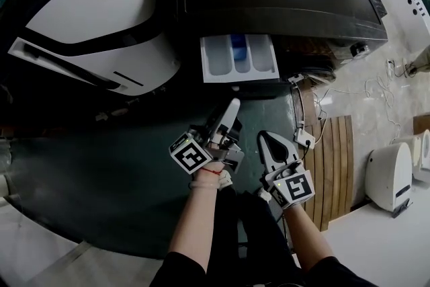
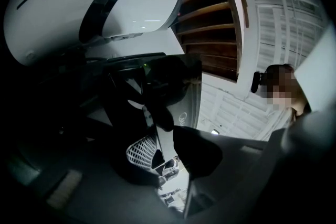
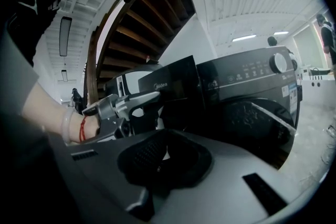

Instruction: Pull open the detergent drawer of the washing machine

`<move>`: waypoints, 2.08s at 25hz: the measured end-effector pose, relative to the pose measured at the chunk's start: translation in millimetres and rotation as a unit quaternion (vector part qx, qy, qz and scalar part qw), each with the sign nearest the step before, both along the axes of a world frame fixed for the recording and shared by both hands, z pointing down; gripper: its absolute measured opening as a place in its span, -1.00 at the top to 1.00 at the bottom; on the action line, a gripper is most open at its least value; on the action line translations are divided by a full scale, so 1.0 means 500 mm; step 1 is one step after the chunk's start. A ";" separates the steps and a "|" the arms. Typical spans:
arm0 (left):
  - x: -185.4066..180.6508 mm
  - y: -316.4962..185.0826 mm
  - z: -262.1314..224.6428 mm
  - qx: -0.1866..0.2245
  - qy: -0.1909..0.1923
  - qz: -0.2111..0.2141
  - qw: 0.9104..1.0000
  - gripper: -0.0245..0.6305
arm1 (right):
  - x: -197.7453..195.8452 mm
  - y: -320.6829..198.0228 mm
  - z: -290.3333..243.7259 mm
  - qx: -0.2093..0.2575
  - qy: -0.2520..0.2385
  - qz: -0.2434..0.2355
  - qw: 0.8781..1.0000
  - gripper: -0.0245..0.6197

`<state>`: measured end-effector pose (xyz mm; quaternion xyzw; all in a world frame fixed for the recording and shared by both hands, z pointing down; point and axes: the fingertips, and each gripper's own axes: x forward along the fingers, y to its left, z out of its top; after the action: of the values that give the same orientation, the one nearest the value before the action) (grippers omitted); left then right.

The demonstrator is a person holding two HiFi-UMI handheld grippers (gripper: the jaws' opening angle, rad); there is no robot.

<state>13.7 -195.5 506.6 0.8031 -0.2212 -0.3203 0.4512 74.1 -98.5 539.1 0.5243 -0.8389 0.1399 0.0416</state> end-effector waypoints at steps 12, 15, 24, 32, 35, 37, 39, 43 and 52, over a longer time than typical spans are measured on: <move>-0.007 0.028 0.001 0.008 -0.002 -0.011 1.000 0.64 | -0.011 0.026 0.004 -0.003 -0.009 -0.027 1.000 0.89; -0.003 0.044 0.003 0.006 -0.003 -0.009 1.000 0.64 | 0.006 0.039 0.012 -0.003 -0.001 -0.023 1.000 0.89; -0.003 0.080 0.004 0.008 -0.007 -0.010 1.000 0.64 | 0.019 0.058 0.005 0.006 0.001 -0.023 1.000 0.89; -0.005 0.087 0.003 0.008 -0.003 -0.015 1.000 0.64 | 0.016 0.075 -0.011 0.008 -0.017 -0.019 1.000 0.89; -0.005 0.086 0.004 0.008 -0.003 -0.017 1.000 0.64 | 0.020 0.079 -0.012 0.012 -0.016 -0.019 1.000 0.89; -0.004 0.087 0.004 0.009 -0.002 -0.019 1.000 0.64 | 0.025 0.089 0.002 0.006 -0.005 -0.024 1.000 0.89; -0.004 0.087 0.005 0.009 -0.003 -0.021 1.000 0.64 | 0.028 0.093 0.003 0.008 0.000 -0.025 1.000 0.89; -0.007 0.089 0.011 0.000 -0.015 -0.026 1.000 0.64 | 0.034 0.096 -0.010 0.013 -0.003 -0.025 1.000 0.89; -0.023 0.128 0.039 -0.012 -0.124 -0.051 0.991 0.79 | 0.054 0.104 -0.046 0.022 0.003 -0.033 0.999 0.89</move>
<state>2.4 -131.3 526.3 0.8189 -0.3200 -0.2384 0.4125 101.0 -46.7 516.3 0.4980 -0.8583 0.1181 0.0367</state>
